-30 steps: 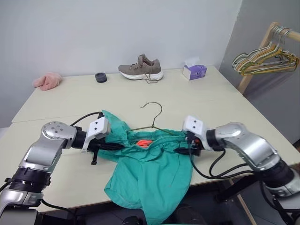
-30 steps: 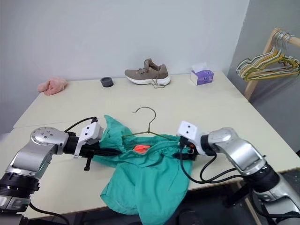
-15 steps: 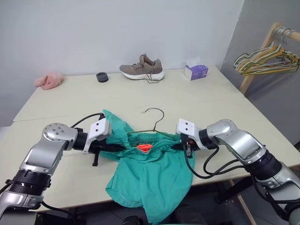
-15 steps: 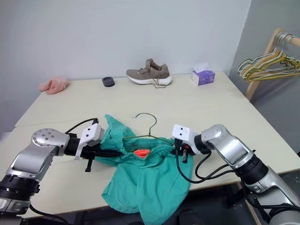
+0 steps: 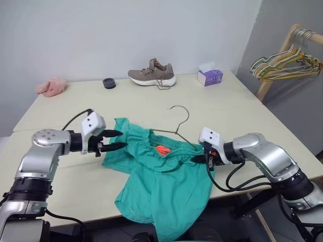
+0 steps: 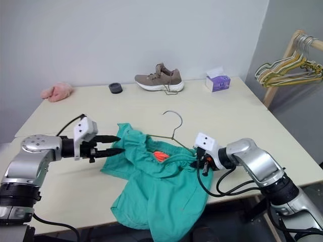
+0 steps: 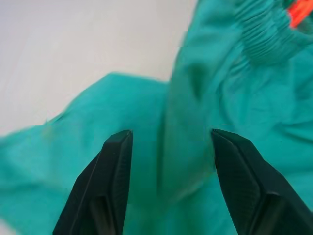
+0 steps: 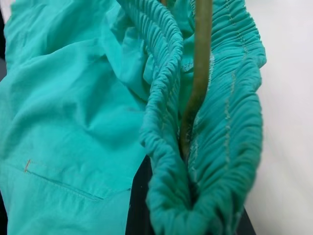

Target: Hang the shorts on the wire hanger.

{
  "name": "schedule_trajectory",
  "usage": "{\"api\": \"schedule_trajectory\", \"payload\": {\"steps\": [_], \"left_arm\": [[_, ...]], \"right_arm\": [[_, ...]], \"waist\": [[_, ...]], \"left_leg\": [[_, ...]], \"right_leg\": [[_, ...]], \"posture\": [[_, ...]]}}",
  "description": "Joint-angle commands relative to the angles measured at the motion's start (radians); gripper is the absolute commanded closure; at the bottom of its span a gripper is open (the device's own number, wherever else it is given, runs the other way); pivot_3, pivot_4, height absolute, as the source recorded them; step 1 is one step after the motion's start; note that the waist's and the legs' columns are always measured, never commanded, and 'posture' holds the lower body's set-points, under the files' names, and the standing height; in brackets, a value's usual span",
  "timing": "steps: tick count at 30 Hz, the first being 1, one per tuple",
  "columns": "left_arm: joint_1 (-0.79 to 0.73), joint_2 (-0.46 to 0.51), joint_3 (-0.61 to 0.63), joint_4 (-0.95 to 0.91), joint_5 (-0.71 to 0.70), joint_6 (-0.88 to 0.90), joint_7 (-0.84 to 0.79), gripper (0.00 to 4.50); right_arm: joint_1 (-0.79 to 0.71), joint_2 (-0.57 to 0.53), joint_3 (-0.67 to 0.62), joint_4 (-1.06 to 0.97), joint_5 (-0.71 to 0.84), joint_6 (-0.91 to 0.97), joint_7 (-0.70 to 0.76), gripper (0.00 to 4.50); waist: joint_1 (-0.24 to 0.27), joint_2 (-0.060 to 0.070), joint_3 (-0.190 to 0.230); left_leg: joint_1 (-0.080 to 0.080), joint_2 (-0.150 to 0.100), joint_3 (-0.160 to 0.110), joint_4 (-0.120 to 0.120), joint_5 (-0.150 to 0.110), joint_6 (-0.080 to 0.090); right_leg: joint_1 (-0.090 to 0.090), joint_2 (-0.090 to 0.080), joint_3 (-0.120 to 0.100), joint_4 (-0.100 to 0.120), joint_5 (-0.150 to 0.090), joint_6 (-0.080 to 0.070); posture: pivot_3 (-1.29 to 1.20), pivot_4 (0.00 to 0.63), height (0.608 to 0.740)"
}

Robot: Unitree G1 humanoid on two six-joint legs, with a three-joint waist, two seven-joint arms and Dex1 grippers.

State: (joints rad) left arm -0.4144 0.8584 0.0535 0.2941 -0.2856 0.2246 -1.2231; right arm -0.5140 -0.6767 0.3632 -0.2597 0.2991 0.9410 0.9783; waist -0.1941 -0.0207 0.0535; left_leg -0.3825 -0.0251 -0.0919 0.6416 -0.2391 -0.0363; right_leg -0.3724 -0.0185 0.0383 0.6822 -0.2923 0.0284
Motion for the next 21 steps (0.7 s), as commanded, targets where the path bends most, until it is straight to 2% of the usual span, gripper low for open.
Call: {"api": "schedule_trajectory", "payload": {"steps": [1,3,7,11,14,18,21], "left_arm": [[-0.052,0.01,0.078,0.097,0.014,-0.062,0.083,1.94],[-0.043,-0.006,0.089,0.074,-0.014,-0.038,0.081,1.94],[0.06,-0.051,0.067,-0.177,-0.138,0.113,0.038,1.94],[0.094,-0.093,0.041,-0.377,-0.254,0.273,0.043,1.94],[0.035,-0.145,0.003,-0.428,-0.292,0.348,0.075,1.4],[-0.044,-0.21,-0.029,-0.469,-0.315,0.382,0.108,0.14],[-0.108,-0.259,-0.061,-0.501,-0.297,0.362,0.142,0.03]], "right_arm": [[0.06,-0.014,-0.128,-0.024,0.042,0.085,-0.063,4.5],[0.106,-0.02,-0.188,-0.017,0.047,0.108,-0.105,4.5],[0.235,-0.056,-0.329,-0.038,0.045,0.103,-0.179,4.5],[0.332,-0.027,-0.509,-0.064,0.069,0.188,-0.284,4.5],[0.388,0.009,-0.66,-0.072,0.057,0.302,-0.383,4.5],[0.404,0.009,-0.802,-0.068,0.035,0.392,-0.473,4.5],[0.365,-0.023,-0.907,-0.023,-0.017,0.382,-0.558,4.5]], "waist": [[0.002,-0.001,0.0],[0.007,-0.001,0.0],[0.017,0.0,-0.001],[0.025,0.0,-0.001],[0.031,0.003,-0.003],[0.026,0.007,-0.006],[0.016,0.008,-0.006]], "left_leg": [[0.0,0.0,0.0,0.0,0.0,0.0],[-0.001,-0.001,-0.001,0.001,0.0,0.0],[-0.001,-0.002,0.0,0.001,0.0,0.0],[-0.002,-0.002,0.001,0.002,0.0,0.0],[-0.001,-0.001,0.001,0.002,0.0,0.0],[0.0,-0.002,0.005,0.003,0.0,0.0],[0.001,-0.002,0.008,0.003,-0.001,0.001]], "right_leg": [[0.0,0.0,0.0,0.0,0.0,0.0],[0.0,-0.001,-0.001,0.0,0.0,0.0],[0.001,-0.003,0.001,-0.001,0.001,0.0],[0.0,-0.002,0.001,0.0,0.001,0.001],[0.002,0.0,0.001,0.0,0.0,0.002],[0.002,0.0,0.004,0.0,0.0,0.003],[0.002,0.0,0.006,0.0,0.0,0.003]], "posture": [[-0.19,0.0,0.74],[-0.19,0.0,0.74],[-0.2,0.0,0.74],[-0.22,0.0,0.74],[-0.25,0.0,0.74],[-0.28,0.0,0.74],[-0.3,0.0,0.74]]}}
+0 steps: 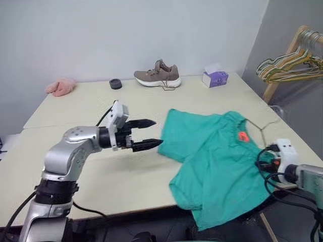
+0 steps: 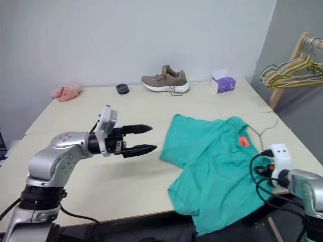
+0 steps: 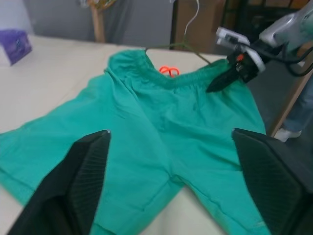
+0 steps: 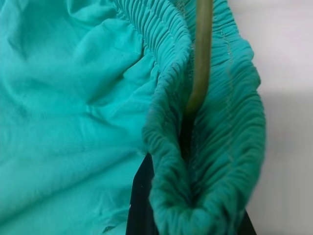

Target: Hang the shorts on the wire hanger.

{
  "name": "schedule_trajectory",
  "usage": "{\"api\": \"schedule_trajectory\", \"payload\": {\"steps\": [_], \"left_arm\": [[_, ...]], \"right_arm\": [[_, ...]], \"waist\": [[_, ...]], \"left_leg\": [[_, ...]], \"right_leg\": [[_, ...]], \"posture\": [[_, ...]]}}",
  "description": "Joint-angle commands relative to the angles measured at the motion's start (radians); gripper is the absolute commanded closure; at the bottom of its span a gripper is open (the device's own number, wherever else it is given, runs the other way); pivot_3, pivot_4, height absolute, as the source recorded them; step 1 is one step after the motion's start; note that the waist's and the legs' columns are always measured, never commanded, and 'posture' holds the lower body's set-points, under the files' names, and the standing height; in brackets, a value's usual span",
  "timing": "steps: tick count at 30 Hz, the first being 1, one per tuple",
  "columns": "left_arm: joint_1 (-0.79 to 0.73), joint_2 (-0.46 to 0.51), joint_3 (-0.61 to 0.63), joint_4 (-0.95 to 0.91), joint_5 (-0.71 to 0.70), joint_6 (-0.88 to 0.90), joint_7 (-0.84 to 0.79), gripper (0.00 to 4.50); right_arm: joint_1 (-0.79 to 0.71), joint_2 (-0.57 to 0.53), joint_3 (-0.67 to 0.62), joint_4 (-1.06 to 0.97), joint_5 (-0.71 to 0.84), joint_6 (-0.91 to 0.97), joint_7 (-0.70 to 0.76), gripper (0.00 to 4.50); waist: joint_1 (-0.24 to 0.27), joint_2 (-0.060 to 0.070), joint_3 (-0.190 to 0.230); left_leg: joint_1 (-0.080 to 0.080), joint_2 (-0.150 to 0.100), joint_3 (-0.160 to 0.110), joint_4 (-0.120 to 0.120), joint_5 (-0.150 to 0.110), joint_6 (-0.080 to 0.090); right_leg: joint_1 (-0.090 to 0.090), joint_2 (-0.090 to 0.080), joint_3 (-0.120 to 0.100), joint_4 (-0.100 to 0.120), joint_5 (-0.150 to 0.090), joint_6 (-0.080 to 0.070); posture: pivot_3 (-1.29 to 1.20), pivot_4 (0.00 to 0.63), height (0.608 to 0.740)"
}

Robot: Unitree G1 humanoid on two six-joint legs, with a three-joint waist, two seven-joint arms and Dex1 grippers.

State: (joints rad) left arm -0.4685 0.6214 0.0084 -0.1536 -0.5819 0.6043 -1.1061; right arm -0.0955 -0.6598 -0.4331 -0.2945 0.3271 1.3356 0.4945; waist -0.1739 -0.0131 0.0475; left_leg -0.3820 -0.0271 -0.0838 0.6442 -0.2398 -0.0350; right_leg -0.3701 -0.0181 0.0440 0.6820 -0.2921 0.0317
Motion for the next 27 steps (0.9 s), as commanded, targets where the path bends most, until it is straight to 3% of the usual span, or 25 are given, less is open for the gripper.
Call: {"api": "schedule_trajectory", "payload": {"steps": [1,9,20,27], "left_arm": [[-0.067,-0.031,-0.023,-0.06,0.001,-0.02,0.03,0.03],[-0.147,-0.092,-0.074,-0.092,-0.011,-0.014,0.049,0.03],[-0.195,-0.135,-0.113,-0.071,0.003,-0.043,0.045,0.03],[-0.2,-0.137,-0.118,-0.07,0.01,-0.062,0.039,0.03]], "right_arm": [[-0.064,-0.051,-0.129,0.026,-0.054,-0.018,-0.091,4.5],[-0.327,-0.17,-0.231,0.325,-0.159,-0.122,-0.288,4.5],[-0.758,-0.336,-0.082,0.948,-0.229,-0.424,-0.377,4.5],[-0.915,-0.374,0.013,1.263,-0.25,-0.517,-0.363,4.5]], "waist": [[-0.009,0.001,0.0],[-0.054,0.006,-0.003],[-0.087,0.009,-0.002],[-0.089,0.011,0.0]], "left_leg": [[0.0,0.0,0.001,0.0,0.0,0.0],[0.001,0.001,0.005,-0.001,-0.001,0.003],[0.002,0.002,0.009,-0.002,-0.002,0.003],[0.002,0.003,0.011,-0.002,-0.002,0.003]], "right_leg": [[0.0,0.0,0.0,0.0,0.0,0.0],[0.0,0.006,0.002,-0.001,-0.001,0.0],[0.001,0.009,0.004,-0.002,-0.001,0.0],[0.001,0.009,0.006,-0.003,-0.002,-0.001]], "posture": [[-0.3,0.0,0.74],[-0.32,0.002,0.74],[-0.3,0.01,0.74],[-0.29,0.015,0.74]]}}
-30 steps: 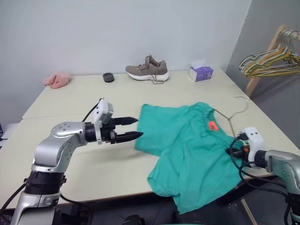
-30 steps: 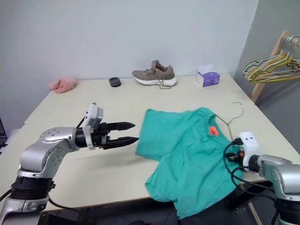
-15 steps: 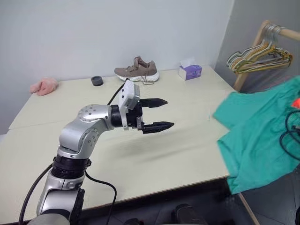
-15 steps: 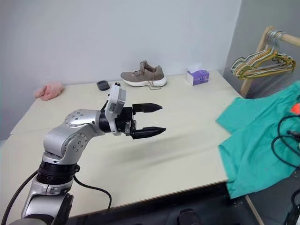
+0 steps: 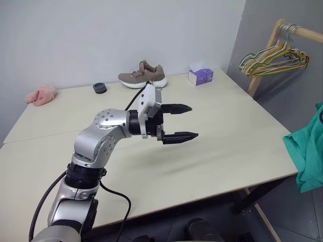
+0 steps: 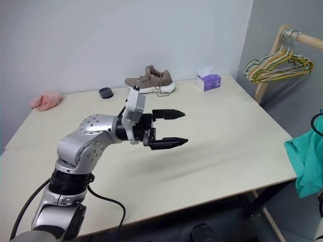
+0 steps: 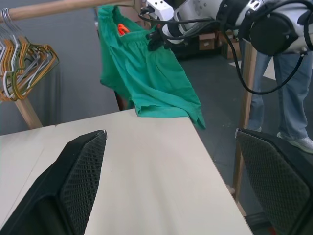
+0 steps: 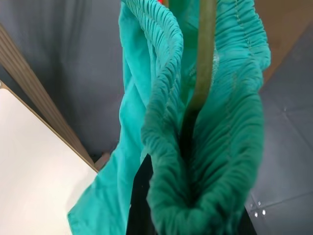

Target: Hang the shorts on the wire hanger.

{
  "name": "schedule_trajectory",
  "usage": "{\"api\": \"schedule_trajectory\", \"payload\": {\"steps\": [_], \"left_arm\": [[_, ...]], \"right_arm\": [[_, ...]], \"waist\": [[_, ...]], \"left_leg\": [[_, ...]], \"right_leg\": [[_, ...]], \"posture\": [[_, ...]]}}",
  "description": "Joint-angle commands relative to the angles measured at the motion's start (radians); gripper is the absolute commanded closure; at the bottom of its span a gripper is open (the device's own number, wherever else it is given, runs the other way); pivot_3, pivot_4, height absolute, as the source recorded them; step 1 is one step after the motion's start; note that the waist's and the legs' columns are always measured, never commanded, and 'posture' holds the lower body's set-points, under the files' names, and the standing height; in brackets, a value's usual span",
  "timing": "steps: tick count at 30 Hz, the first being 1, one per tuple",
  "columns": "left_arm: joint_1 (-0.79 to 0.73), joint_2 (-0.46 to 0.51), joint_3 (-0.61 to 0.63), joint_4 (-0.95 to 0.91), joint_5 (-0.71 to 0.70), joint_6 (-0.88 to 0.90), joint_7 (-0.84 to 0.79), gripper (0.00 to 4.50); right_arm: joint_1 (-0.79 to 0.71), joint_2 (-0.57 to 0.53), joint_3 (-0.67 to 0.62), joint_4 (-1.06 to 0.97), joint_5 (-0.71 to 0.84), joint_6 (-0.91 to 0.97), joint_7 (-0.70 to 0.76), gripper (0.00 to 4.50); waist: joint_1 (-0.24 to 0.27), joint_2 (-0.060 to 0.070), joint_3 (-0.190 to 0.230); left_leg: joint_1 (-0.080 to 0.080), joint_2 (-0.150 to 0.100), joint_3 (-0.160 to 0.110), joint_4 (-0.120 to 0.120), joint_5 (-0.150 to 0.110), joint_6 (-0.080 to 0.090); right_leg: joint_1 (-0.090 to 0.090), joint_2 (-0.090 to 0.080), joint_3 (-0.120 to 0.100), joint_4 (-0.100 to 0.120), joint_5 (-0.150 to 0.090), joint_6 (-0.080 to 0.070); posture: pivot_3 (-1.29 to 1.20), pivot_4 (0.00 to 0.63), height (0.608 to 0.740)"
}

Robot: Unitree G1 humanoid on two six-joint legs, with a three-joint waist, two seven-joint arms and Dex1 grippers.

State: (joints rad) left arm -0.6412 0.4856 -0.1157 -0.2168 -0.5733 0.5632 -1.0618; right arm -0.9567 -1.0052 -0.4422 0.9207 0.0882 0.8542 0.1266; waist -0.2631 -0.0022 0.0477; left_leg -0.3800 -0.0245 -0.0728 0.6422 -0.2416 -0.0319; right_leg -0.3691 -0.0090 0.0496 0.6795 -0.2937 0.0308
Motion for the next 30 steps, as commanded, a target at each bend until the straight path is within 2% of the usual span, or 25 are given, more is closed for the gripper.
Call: {"api": "schedule_trajectory", "payload": {"steps": [1,18,30], "left_arm": [[-0.028,0.0,0.005,-0.008,0.004,-0.025,-0.006,0.03],[-0.023,-0.001,-0.002,-0.006,0.013,-0.044,-0.004,0.03],[-0.011,0.004,0.004,-0.01,0.028,-0.05,0.001,0.03]], "right_arm": [[-0.063,-0.027,0.03,0.075,-0.008,-0.033,0.007,4.5],[-0.109,-0.002,0.039,0.149,0.04,-0.057,0.005,4.5],[-0.152,-0.013,0.065,0.193,0.026,-0.19,0.001,4.5]], "waist": [[0.0,0.0,0.0],[0.008,0.0,0.0],[0.008,0.002,0.001]], "left_leg": [[0.0,0.0,0.0,0.0,0.0,0.0],[0.0,0.0,0.0,0.0,0.0,0.0],[0.001,0.0,0.001,0.0,0.0,0.0]], "right_leg": [[0.0,0.0,0.0,0.0,0.0,0.0],[0.0,0.0,0.0,0.0,0.0,0.0],[0.0,0.0,0.0,0.0,0.0,0.0]], "posture": [[-0.29,0.015,0.74],[-0.28,0.011,0.74],[-0.27,0.005,0.74]]}}
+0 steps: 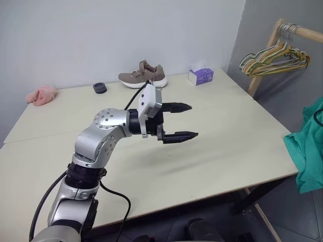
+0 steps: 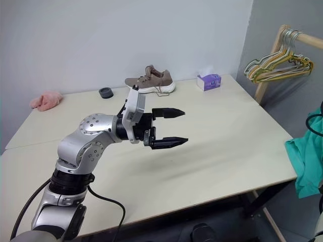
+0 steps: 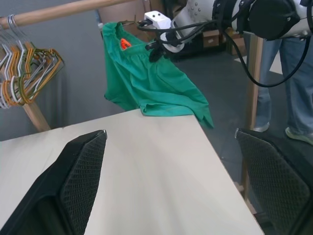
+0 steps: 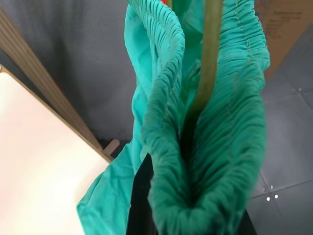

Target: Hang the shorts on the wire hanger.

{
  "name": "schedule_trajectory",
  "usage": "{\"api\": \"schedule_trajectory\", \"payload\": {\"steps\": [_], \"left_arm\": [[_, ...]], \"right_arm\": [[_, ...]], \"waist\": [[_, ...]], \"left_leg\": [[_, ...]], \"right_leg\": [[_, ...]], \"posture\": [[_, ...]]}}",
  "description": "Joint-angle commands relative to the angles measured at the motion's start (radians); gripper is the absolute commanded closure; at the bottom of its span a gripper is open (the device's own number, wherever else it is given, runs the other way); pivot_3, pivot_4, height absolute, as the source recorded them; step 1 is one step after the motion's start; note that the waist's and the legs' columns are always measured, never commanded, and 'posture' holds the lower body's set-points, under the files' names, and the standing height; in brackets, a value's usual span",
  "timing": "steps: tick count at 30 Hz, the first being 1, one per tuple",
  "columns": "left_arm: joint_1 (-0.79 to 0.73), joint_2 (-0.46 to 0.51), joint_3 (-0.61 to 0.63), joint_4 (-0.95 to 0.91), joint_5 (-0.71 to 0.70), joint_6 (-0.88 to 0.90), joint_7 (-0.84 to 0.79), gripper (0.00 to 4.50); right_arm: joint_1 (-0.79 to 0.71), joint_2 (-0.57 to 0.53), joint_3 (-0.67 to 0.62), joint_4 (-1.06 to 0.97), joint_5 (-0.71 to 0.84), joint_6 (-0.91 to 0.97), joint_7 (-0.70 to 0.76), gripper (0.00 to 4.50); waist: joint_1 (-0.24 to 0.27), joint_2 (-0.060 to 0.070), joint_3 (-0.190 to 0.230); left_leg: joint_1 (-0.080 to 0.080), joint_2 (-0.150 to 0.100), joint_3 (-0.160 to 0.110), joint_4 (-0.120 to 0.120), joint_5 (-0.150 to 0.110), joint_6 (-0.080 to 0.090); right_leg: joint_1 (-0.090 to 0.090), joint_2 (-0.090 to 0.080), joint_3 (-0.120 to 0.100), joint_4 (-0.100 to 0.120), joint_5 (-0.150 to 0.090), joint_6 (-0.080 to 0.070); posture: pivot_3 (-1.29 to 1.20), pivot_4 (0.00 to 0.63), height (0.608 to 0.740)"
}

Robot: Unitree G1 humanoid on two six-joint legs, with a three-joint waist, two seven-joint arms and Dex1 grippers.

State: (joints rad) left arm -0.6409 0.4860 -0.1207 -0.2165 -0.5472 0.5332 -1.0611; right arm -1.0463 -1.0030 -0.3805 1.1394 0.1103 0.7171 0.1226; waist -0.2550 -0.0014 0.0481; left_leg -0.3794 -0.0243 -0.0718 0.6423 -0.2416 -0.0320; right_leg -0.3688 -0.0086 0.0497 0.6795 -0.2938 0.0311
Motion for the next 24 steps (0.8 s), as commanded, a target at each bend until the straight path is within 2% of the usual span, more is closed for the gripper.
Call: {"api": "schedule_trajectory", "payload": {"steps": [1,9,16,24], "left_arm": [[-0.012,0.004,0.009,-0.01,0.003,-0.02,0.0,0.03],[-0.023,-0.001,0.022,-0.021,-0.021,-0.032,-0.02,0.03],[-0.044,0.01,0.037,-0.02,-0.043,-0.041,-0.064,0.03],[-0.097,0.061,0.074,-0.022,-0.166,0.055,-0.138,0.03]], "right_arm": [[-0.071,-0.015,0.004,-0.022,0.006,-0.057,0.003,4.5],[-0.146,-0.031,-0.031,0.055,0.036,-0.049,-0.057,4.5],[-0.103,-0.035,-0.019,0.103,0.032,-0.036,-0.032,4.5],[-0.076,-0.046,-0.008,0.113,0.024,-0.037,-0.012,4.5]], "waist": [[0.0,0.002,0.001],[0.003,0.002,0.002],[0.003,0.002,0.002],[0.002,0.003,0.002]], "left_leg": [[0.0,0.0,0.0,0.0,0.0,0.0],[0.0,0.0,0.0,0.0,0.0,0.0],[0.0,0.0,0.001,0.0,0.0,0.0],[0.0,0.0,0.001,0.0,0.0,0.0]], "right_leg": [[0.0,0.0,0.0,0.0,0.0,0.0],[0.0,0.0,0.0,0.0,0.0,0.0],[0.0,0.0,0.0,0.0,0.0,0.0],[0.0,0.0,-0.001,0.0,0.0,0.0]], "posture": [[-0.27,0.005,0.74],[-0.28,0.003,0.74],[-0.27,0.004,0.74],[-0.26,0.0,0.74]]}}
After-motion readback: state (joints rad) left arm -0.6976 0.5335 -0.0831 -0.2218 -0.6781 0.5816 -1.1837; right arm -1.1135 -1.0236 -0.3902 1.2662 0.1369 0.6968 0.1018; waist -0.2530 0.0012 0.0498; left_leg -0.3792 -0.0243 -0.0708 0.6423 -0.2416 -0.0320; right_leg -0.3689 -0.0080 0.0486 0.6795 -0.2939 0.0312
